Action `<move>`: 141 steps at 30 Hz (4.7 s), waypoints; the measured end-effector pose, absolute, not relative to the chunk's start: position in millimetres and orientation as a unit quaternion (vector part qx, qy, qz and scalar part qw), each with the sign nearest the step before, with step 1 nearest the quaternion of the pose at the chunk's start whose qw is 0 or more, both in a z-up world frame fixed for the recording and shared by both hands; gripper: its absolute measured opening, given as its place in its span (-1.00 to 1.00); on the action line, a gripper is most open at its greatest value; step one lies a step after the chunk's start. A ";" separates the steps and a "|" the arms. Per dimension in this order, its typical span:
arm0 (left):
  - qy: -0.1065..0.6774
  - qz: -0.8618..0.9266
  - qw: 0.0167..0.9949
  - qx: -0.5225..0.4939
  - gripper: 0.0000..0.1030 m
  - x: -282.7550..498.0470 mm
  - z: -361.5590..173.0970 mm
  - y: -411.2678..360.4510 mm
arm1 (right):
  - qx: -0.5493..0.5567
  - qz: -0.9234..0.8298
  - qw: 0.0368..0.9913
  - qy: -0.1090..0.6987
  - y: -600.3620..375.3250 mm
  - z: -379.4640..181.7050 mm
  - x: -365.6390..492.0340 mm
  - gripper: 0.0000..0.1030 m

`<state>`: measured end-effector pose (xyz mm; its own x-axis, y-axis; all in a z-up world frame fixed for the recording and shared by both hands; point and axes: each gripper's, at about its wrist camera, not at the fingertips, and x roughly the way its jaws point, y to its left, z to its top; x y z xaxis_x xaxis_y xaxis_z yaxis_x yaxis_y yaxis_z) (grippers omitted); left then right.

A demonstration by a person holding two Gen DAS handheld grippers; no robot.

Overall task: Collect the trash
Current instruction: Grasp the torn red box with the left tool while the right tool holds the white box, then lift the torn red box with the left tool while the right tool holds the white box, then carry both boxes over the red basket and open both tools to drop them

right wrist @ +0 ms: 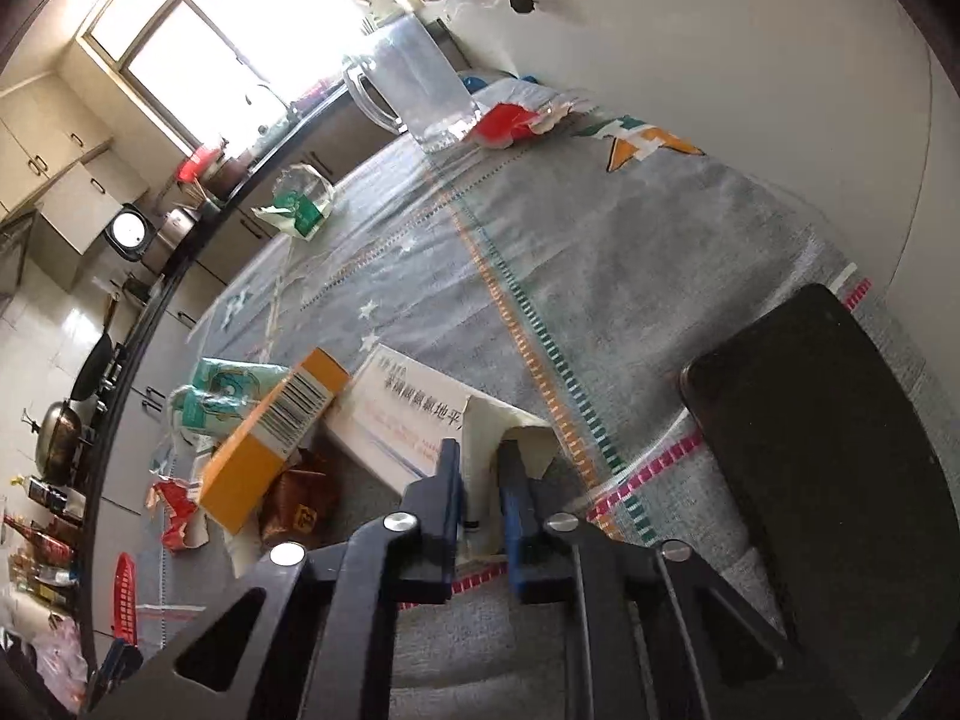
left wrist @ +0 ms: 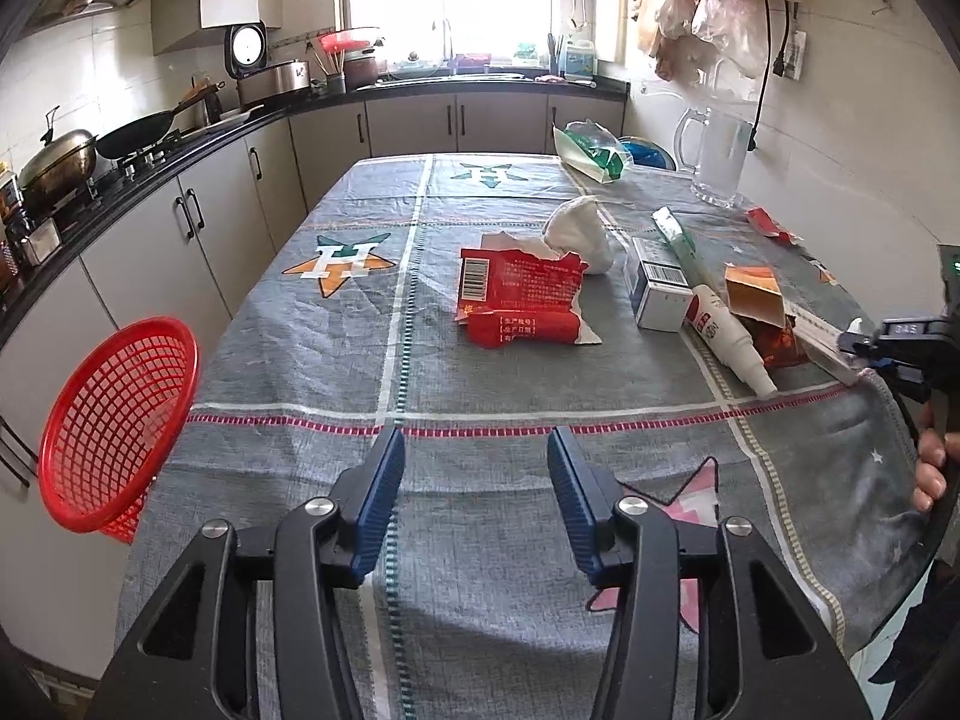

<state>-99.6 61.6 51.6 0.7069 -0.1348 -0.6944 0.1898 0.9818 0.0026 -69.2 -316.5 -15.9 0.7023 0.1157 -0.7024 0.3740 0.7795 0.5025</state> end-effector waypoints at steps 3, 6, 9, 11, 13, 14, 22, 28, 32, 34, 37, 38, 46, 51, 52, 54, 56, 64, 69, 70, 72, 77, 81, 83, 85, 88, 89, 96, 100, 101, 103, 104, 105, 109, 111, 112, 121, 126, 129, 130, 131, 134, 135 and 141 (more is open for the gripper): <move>0.381 -0.094 0.919 0.036 0.06 -88.0 53.4 57.8 | 0.313 -0.076 0.879 0.352 -316.8 -0.5 -81.5 -0.82; 0.397 -0.093 0.913 0.022 0.20 -67.4 54.3 55.6 | 0.316 -0.062 0.896 0.307 -317.5 20.6 -98.9 -0.82; 0.430 -0.097 0.897 -0.031 0.20 -42.0 50.5 59.5 | 0.304 -0.048 0.910 0.278 -312.6 38.6 -112.4 -0.82; 0.460 -0.108 0.877 -0.091 0.20 -25.1 44.8 65.9 | 0.300 -0.037 0.915 0.269 -308.7 45.1 -118.6 -0.82; 0.479 -0.119 0.857 -0.149 0.18 -12.8 38.6 70.5 | 0.299 -0.029 0.917 0.262 -306.3 48.8 -122.6 -0.82; 0.488 -0.125 0.845 -0.178 0.16 -6.3 35.4 72.3 | 0.299 -0.025 0.918 0.260 -305.3 49.0 -123.2 -0.82; 0.523 -0.107 0.803 -0.264 0.07 35.9 14.8 76.5 | 0.315 -0.004 0.911 0.268 -309.7 34.9 -121.2 -0.82; 0.509 -0.090 0.803 -0.296 0.06 38.2 11.3 58.7 | 0.319 0.004 0.909 0.269 -314.6 29.2 -118.9 -0.82; 0.493 -0.058 0.822 -0.280 -0.08 51.3 10.8 44.4 | 0.320 0.013 0.908 0.270 -311.8 28.2 -118.1 -0.82; 0.489 -0.044 0.831 -0.263 -0.36 59.7 9.8 37.6 | 0.318 0.018 0.908 0.271 -310.5 28.3 -117.3 -0.82; 0.484 -0.046 0.841 -0.237 -0.59 73.1 8.5 28.7 | 0.316 0.023 0.909 0.271 -309.4 28.3 -117.8 -0.82; 0.481 -0.049 0.845 -0.228 -0.61 76.8 8.7 26.1 | 0.315 0.024 0.909 0.271 -309.6 27.9 -117.5 -0.82; 0.469 -0.088 0.855 -0.203 -0.66 71.2 16.8 25.3 | 0.318 0.026 0.908 0.271 -310.3 25.9 -117.0 -0.82; 0.444 -0.112 0.875 -0.161 -0.71 43.5 31.3 22.3 | 0.314 0.032 0.909 0.272 -305.2 27.6 -115.5 -0.82; 0.437 -0.115 0.880 -0.148 -0.71 37.2 34.3 20.9 | 0.313 0.034 0.909 0.271 -304.1 27.8 -115.1 -0.82; 0.425 -0.118 0.889 -0.125 -0.72 25.2 38.8 20.3 | 0.309 0.039 0.911 0.271 -300.0 29.2 -115.6 -0.82; 0.407 -0.122 0.900 -0.100 -0.72 10.8 44.5 19.2 | 0.306 0.044 0.912 0.271 -295.1 30.3 -115.1 -0.81; 0.378 -0.127 0.916 -0.053 -0.73 -35.9 57.7 29.7 | 0.285 0.072 0.914 0.280 -265.4 34.0 -112.6 -0.82; 0.369 -0.114 0.921 -0.044 -0.73 -49.7 57.0 42.2 | 0.277 0.087 0.914 0.284 -250.4 35.2 -110.8 -0.81; 0.371 -0.115 0.920 -0.046 -0.73 -51.2 56.3 44.2 | 0.274 0.089 0.914 0.285 -247.5 35.3 -110.7 -0.82; 0.382 -0.114 0.915 -0.055 -0.73 -50.6 52.2 49.7 | 0.271 0.093 0.914 0.289 -242.7 35.1 -109.2 -0.82; 0.420 -0.104 0.898 -0.085 -0.69 -39.4 37.7 62.9 | 0.263 0.100 0.913 0.294 -233.3 33.7 -108.5 -0.82; 0.445 -0.104 0.882 -0.120 -0.67 -24.8 30.4 71.0 | 0.261 0.105 0.912 0.297 -228.8 32.8 -108.0 -0.82; 0.456 -0.104 0.873 -0.139 -0.66 -17.3 25.9 74.4 | 0.259 0.107 0.913 0.296 -229.2 33.2 -107.9 -0.81; 0.471 -0.107 0.861 -0.160 -0.66 -9.4 20.4 78.3 | 0.260 0.109 0.913 0.296 -229.4 33.0 -108.0 -0.82; 0.487 -0.110 0.847 -0.184 -0.66 -0.1 13.0 82.9 | 0.261 0.109 0.912 0.297 -230.4 32.3 -108.6 -0.81; 0.490 -0.111 0.843 -0.191 -0.63 1.7 11.4 83.9 | 0.262 0.110 0.912 0.297 -230.6 32.3 -108.9 -0.81; 0.485 -0.115 0.846 -0.190 -0.65 5.5 10.7 78.2 | 0.267 0.110 0.909 0.300 -233.0 28.7 -106.4 -0.81; 0.450 -0.115 0.871 -0.161 -0.70 -5.6 23.5 68.3 | 0.265 0.112 0.909 0.301 -231.2 29.4 -107.1 -0.81; 0.441 -0.117 0.877 -0.155 -0.71 -9.7 27.8 66.6 | 0.264 0.111 0.910 0.300 -230.0 29.9 -108.1 -0.81; 0.424 -0.120 0.887 -0.139 -0.72 -18.7 36.0 64.0 | 0.261 0.111 0.911 0.299 -229.0 31.2 -108.5 -0.81; 0.415 -0.119 0.893 -0.130 -0.72 -24.2 40.5 63.4 | 0.260 0.111 0.912 0.298 -228.1 32.1 -108.8 -0.82; 0.405 -0.116 0.899 -0.118 -0.72 -30.2 45.6 62.2 | 0.259 0.111 0.912 0.298 -227.0 33.0 -108.7 -0.81; 0.372 -0.109 0.918 -0.088 -0.72 -48.9 62.3 64.2 | 0.252 0.113 0.914 0.299 -219.8 35.6 -106.6 -0.81; 0.357 -0.102 0.926 -0.074 -0.72 -57.7 69.8 67.3 | 0.245 0.115 0.915 0.299 -213.7 36.9 -105.2 -0.82; 0.353 -0.101 0.927 -0.072 -0.72 -60.4 71.9 69.5 | 0.242 0.116 0.916 0.299 -210.2 38.0 -104.7 -0.81; 0.321 -0.064 0.941 -0.083 -0.72 -82.8 89.9 120.2 | 0.191 0.145 0.921 0.307 -159.1 53.4 -89.4 -0.81; 0.300 -0.030 0.948 -0.097 -0.72 -93.2 99.6 162.5 | 0.166 0.178 0.919 0.311 -120.3 63.2 -73.4 -0.81; 0.287 -0.002 0.952 -0.105 -0.72 -100.8 104.9 192.8 | 0.154 0.197 0.916 0.314 -96.2 68.9 -64.1 -0.81; 0.283 0.008 0.953 -0.108 -0.72 -103.7 106.5 205.4 | 0.149 0.206 0.914 0.316 -84.9 71.3 -60.0 -0.81; 0.281 0.017 0.953 -0.110 -0.72 -106.4 107.3 213.6 | 0.143 0.211 0.914 0.317 -76.5 72.4 -57.4 -0.82; 0.272 0.052 0.954 -0.114 -0.72 -113.3 107.5 243.0 | 0.121 0.232 0.910 0.323 -41.4 77.5 -46.9 -0.81; 0.271 0.062 0.954 -0.116 -0.72 -114.9 106.9 251.3 | 0.111 0.239 0.908 0.324 -28.5 79.2 -44.1 -0.81; 0.275 0.110 0.946 -0.128 -0.72 -120.7 92.6 301.2 | 0.062 0.269 0.902 0.332 45.8 85.9 -29.9 -0.81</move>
